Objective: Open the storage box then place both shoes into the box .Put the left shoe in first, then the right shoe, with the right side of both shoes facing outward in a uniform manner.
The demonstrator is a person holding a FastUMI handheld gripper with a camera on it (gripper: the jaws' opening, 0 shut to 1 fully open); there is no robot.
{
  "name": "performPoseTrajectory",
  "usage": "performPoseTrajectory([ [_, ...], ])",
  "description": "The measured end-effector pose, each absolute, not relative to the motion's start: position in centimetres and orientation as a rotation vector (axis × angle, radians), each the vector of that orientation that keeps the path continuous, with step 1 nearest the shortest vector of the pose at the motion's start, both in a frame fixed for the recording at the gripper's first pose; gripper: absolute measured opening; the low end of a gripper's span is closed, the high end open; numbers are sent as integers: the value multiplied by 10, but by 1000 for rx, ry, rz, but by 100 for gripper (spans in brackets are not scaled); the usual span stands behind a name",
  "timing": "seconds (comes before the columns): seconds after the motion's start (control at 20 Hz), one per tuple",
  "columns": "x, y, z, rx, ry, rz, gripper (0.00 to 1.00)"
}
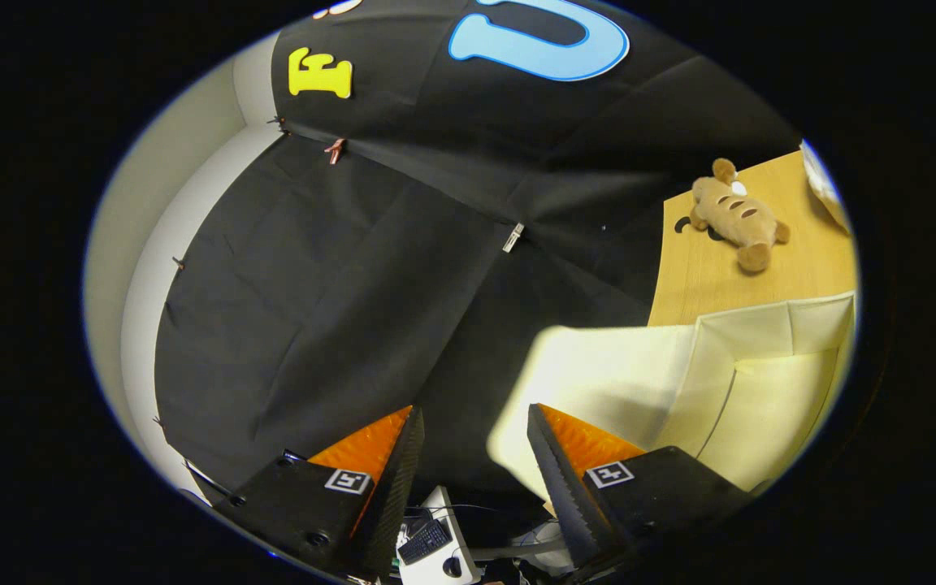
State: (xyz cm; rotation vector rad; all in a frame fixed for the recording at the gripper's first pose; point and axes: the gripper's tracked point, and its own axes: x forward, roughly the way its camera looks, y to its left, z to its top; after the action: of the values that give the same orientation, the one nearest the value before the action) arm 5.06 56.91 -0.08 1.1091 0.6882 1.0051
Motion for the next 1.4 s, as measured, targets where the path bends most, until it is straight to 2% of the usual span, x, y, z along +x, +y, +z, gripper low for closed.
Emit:
performPoseTrajectory([
  [0.15,44,544,-5,1080,657,1014,83],
  [0.25,44,521,-13,1028,614,991,97],
  [0.45,44,460,-28,863,502,887,97],
  [0.8,30,356,-74,528,443,641,97],
  [1.15,-25,255,-152,366,557,458,97],
  [1.4,-61,190,-236,235,697,286,97],
])
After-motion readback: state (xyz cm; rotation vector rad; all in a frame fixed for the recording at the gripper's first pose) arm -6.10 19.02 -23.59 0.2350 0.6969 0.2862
